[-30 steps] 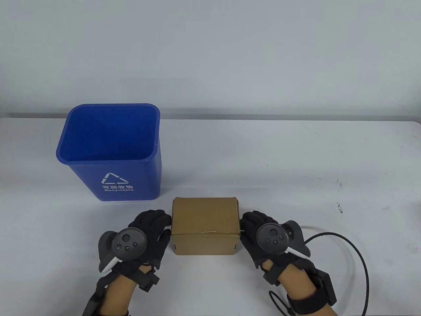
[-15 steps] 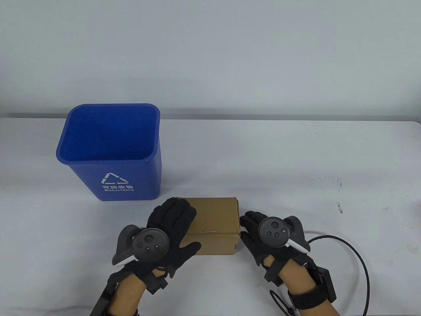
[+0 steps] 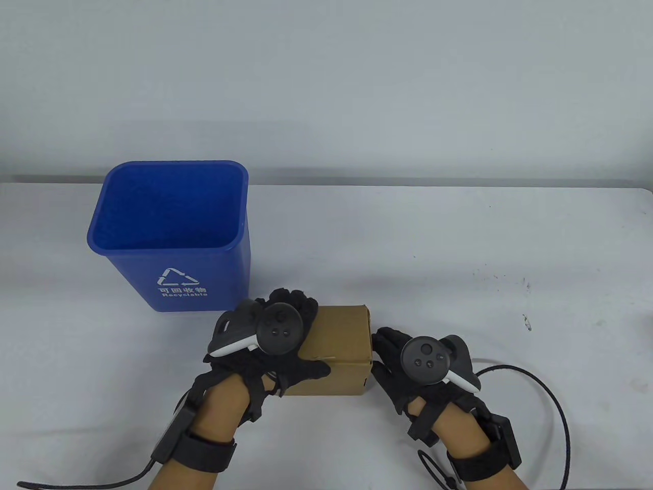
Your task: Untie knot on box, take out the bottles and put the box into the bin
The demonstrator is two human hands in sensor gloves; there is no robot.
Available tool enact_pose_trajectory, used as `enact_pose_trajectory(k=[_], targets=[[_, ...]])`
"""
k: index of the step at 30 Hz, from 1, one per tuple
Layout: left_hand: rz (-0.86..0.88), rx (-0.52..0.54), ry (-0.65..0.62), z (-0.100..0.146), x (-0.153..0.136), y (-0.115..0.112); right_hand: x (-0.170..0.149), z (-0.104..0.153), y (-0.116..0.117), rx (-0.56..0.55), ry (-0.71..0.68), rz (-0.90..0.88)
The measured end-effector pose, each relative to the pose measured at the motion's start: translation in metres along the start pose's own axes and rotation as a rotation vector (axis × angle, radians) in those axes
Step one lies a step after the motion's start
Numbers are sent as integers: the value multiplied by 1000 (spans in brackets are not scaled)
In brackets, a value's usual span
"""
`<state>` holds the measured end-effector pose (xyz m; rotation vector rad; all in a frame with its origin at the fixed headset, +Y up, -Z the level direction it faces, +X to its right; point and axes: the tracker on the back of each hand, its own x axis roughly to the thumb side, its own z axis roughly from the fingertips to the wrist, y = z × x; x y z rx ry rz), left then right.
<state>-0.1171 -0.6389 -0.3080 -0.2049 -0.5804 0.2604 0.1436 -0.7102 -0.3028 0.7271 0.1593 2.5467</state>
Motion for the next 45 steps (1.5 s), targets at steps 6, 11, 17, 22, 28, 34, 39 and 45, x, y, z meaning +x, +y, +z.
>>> enact_pose_trajectory(k=[6, 11, 17, 22, 28, 34, 39, 45], targets=[[-17, 97, -63, 4, -6, -2, 2, 0, 2, 1, -10, 1], [-41, 129, -82, 5, -6, -1, 3, 0, 2, -2, -13, 1], [-55, 134, -84, 4, -5, 3, 3, 0, 4, -3, -14, -6], [-11, 90, -65, 2, -6, 9, 3, -1, 7, 1, -10, -3], [59, 73, -51, 1, -9, 16, 4, -1, 6, 1, -11, -2], [106, 101, -48, 2, -14, 20, 4, -2, 6, 2, -13, 1], [219, 127, -35, 1, -21, 25, 5, -2, 7, 6, -15, 0], [260, 112, 1, -3, -21, 36, 5, -1, 6, 7, -15, 1]])
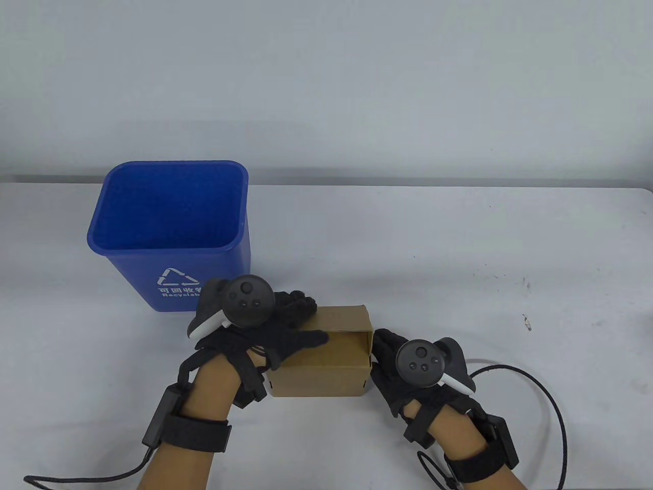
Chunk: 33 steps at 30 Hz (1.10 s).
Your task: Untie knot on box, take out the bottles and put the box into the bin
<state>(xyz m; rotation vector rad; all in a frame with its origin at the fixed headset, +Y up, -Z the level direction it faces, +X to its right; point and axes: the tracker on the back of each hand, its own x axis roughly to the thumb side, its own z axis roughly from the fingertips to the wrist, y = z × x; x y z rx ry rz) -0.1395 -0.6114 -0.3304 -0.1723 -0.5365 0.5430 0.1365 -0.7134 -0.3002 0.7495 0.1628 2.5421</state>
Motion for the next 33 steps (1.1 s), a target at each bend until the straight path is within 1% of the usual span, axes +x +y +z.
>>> enact_pose_trajectory(k=[6, 12, 20, 28, 33], targets=[[-31, 4, 12, -6, 4, 9, 0, 0, 0, 0, 0, 2], [-82, 55, 2, -9, 10, 15, 0, 0, -1, -1, 2, -3], [-111, 79, 29, -14, 15, 25, 0, 0, -1, 0, 2, -6], [-133, 89, 56, -25, 19, 36, -1, 0, -1, 0, 0, -8], [-178, 83, 75, -35, 23, 41, -1, 0, -1, 1, 1, -6]])
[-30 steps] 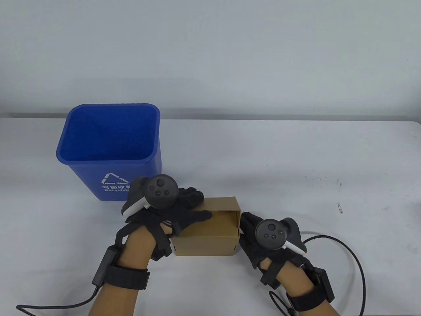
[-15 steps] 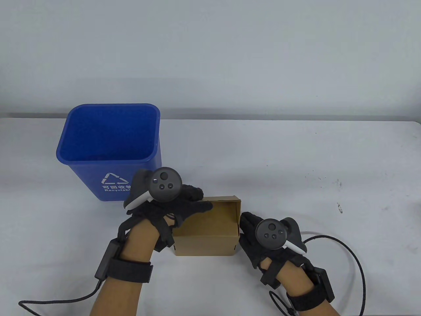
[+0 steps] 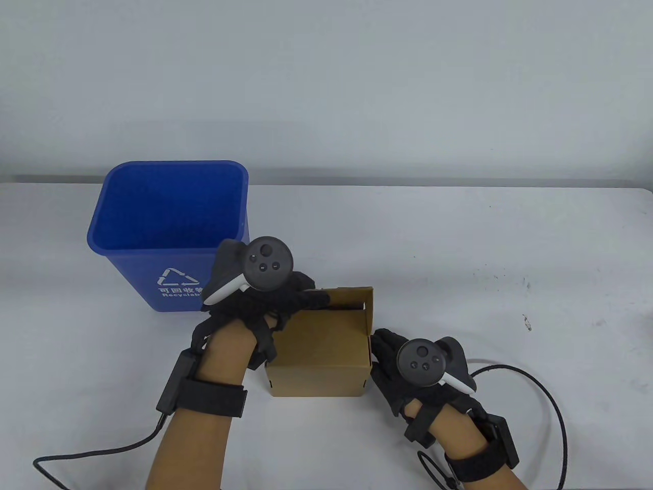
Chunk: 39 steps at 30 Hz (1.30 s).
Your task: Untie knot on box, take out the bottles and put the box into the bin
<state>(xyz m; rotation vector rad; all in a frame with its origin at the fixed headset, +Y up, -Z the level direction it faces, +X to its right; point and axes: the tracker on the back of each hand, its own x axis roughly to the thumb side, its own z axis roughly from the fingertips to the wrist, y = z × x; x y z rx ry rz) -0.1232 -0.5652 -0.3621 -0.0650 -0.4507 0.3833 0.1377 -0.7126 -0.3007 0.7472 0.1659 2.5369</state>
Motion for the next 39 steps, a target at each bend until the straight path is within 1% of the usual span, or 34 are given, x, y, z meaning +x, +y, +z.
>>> enact_pose_trajectory(k=[6, 10, 13, 16, 19, 22, 24, 26, 29, 30, 32, 34, 37, 38, 39], targets=[[-4, 3, 12, -5, -2, 1, 0, 0, -1, 2, -1, 2], [13, 29, 11, 0, -5, -1, 1, 1, -4, -7, -3, -5], [84, 86, -16, 10, -10, -2, 2, 3, -7, -21, -8, -27], [233, 124, -32, 25, -19, -7, 1, 4, -11, -30, -11, -68], [357, 155, -66, 43, -30, -18, 0, 5, -12, -24, -17, -142], [491, 168, -109, 61, -41, -33, 0, 5, -12, -11, -26, -216], [594, 196, -134, 74, -50, -45, 1, 5, -11, -3, -33, -256], [679, 183, -157, 87, -59, -58, 2, 5, -11, -3, -39, -271], [770, 249, -162, 105, -73, -74, 2, 6, -11, -2, -46, -283], [784, 254, -165, 108, -76, -78, 2, 6, -11, -3, -46, -285], [802, 237, -164, 115, -84, -88, 2, 6, -11, -4, -46, -285], [836, 157, -131, 118, -94, -104, 1, 6, -12, -6, -47, -296], [849, 29, -87, 117, -97, -114, 1, 7, -12, -1, -45, -324], [830, 2, -72, 118, -97, -115, 0, 7, -13, 5, -43, -335], [813, 4, -59, 118, -98, -115, 0, 7, -13, 9, -44, -344]])
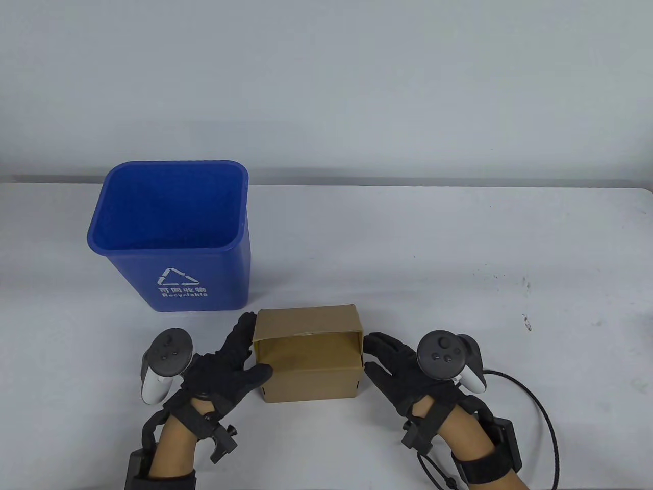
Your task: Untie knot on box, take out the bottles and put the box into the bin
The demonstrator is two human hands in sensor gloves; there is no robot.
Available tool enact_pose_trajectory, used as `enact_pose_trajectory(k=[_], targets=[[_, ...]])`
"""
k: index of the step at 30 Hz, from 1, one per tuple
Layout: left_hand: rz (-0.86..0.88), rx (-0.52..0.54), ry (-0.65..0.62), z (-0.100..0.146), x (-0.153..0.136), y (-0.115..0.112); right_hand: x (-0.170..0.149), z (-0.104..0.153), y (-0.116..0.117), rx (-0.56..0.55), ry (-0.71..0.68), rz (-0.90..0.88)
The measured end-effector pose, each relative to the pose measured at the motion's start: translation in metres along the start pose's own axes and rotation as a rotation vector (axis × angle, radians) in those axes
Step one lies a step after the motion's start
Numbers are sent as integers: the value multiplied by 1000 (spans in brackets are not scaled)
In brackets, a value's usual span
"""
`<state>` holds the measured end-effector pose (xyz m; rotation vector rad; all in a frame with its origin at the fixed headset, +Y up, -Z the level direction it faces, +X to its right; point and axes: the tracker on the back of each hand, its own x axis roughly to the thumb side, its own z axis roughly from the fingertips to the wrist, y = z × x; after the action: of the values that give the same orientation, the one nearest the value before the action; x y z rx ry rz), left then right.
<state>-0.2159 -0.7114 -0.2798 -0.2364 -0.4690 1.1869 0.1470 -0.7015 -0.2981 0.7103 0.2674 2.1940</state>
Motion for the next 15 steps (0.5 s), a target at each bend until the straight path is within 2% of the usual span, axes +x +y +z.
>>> enact_pose_trajectory(k=[4, 9, 15], targets=[[14, -13, 120, 0, -12, -1, -3, 1, 0, 39, 9, -74], [118, -63, 165, -3, -21, -2, -7, 0, 1, 110, 21, -210], [192, -186, 245, -5, -33, -9, -13, -2, 11, 213, 63, -339]])
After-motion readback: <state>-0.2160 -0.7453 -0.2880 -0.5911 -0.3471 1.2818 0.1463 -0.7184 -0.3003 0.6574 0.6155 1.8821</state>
